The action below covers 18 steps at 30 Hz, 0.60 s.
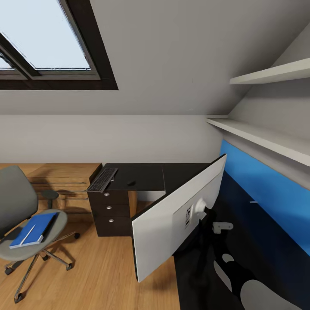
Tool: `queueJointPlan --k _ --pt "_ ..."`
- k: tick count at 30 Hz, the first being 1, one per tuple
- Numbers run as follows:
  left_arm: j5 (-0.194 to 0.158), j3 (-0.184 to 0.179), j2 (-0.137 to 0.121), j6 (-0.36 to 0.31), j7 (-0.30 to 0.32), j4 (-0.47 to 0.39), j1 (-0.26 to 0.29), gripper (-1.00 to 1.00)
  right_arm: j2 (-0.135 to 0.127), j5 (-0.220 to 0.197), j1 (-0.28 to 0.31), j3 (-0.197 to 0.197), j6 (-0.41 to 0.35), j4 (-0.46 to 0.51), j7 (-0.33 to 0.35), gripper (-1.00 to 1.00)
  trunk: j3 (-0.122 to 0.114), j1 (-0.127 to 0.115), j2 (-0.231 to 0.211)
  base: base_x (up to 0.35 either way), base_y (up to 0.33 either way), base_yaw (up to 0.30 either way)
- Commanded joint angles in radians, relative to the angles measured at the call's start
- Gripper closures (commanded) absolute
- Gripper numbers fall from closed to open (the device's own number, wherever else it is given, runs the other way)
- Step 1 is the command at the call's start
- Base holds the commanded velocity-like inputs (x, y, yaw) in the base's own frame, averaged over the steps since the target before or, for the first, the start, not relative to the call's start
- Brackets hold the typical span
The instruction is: In the bedroom, organize the workspace by keeping the computer under the desk, ensuring the monitor is on the desk, placing the keyboard on the desk next to the monitor, placing the mouse on the desk next to the keyboard, moving the folder from the swivel chair onto the desk next to the mouse, stacking the notebook on top of the folder with the pen on top of the notebook, and positioning the swivel chair next to the desk.
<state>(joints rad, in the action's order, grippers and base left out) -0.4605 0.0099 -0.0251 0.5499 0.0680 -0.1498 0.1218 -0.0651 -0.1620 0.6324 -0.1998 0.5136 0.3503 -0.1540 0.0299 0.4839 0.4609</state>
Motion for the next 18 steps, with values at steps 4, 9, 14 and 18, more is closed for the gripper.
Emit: queueJointPlan --k 4,9,14,18 --pt "-0.007 0.001 0.0 0.002 0.007 0.001 0.001 -1.0 -0.001 -0.01 0.001 -0.009 0.003 0.0 -0.004 -1.0 0.002 0.001 0.002 0.006 0.0 0.0" --pt "-0.007 0.001 -0.001 0.002 0.007 0.001 0.001 -1.0 -0.001 -0.01 0.001 -0.009 0.003 -0.001 -0.004 -1.0 0.002 0.001 0.002 0.002 0.0 0.0" --pt "-0.007 0.001 -0.001 0.002 0.007 0.001 0.001 -1.0 -0.001 -0.01 0.001 -0.009 0.003 -0.001 -0.004 -1.0 0.002 0.001 0.002 0.0 0.0 0.0" --pt "-0.007 0.001 -0.001 0.002 0.007 0.001 0.001 -1.0 -0.001 -0.01 0.001 -0.009 0.003 -0.001 -0.004 -1.0 0.002 0.001 0.002 0.0 0.0 0.0"
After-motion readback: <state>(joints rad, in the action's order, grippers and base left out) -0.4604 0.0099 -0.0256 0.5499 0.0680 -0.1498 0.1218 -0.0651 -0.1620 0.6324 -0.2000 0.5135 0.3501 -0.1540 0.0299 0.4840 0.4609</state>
